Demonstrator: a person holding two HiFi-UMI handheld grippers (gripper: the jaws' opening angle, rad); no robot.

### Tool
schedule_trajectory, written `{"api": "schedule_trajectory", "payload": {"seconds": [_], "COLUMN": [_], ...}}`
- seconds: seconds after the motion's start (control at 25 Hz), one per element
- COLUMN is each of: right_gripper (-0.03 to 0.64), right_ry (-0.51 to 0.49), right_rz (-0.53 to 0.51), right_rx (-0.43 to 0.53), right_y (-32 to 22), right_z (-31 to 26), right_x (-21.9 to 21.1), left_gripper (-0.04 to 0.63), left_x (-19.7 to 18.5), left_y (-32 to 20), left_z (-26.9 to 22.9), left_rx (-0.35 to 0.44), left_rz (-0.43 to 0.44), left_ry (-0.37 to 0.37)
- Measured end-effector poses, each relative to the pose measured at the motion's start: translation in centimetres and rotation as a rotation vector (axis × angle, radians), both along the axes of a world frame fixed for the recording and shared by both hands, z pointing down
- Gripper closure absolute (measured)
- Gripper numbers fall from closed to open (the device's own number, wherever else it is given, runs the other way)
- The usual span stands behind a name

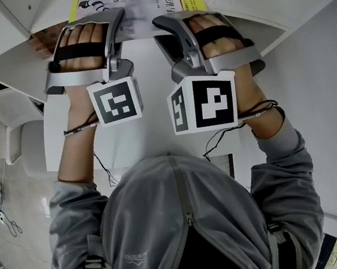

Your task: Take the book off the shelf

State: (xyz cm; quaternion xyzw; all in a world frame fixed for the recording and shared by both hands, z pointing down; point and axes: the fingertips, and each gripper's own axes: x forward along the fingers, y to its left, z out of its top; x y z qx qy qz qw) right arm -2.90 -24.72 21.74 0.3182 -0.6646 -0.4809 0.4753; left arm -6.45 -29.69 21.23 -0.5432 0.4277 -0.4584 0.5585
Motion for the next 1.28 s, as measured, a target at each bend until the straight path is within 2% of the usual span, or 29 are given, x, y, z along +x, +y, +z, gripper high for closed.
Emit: {"api": "schedule_trajectory", "payload": {"seconds": [0.16, 0.28, 0.48, 0.64, 0.8, 0.88, 0.92, 1.28], "right_gripper": [0.447, 0.396, 0.371, 0.371, 0.385, 0.489, 0.503, 0.528], "right_ry": [0.036, 0.057, 0.074, 0.054, 0.035, 0.022, 0.016, -0.032], "right_rz": [-0.008, 0.027, 0.078, 0.106, 0.118, 0.113, 0.111, 0.09], "right_rx": [0.014, 0.061, 0.058, 0.103, 0.149, 0.179, 0.19, 0.219], "right_y": [0.0, -0.4, -1.6, -2.7, -3.1, -2.7, -2.6, -1.5], "right_z": [1.4, 0.9, 2.6, 2.0, 0.9, 0.3, 0.1, -0.9], "right_x": [0.4, 1.2, 2.1, 2.3, 2.0, 1.8, 1.8, 1.6], "left_gripper": [0.512, 0.512, 0.512, 0.512, 0.512, 0.512, 0.514, 0.518], "left_x": [0.0, 0.1, 0.1, 0.3, 0.1, 0.0, 0.0, -0.2], "left_y": [0.1, 0.3, 0.9, 1.6, 2.8, 3.2, 3.4, 4.3], "left_z": [0.8, 0.4, 1.3, 0.8, 0.2, 0.2, 0.2, -0.7], "left_rx": [-0.002, -0.009, -0.029, -0.04, -0.039, -0.045, -0.042, -0.032], "left_rz": [-0.01, -0.014, -0.027, -0.035, -0.04, -0.041, -0.042, -0.047], "left_ry": [0.004, 0.016, 0.032, 0.046, 0.049, 0.053, 0.056, 0.077]}}
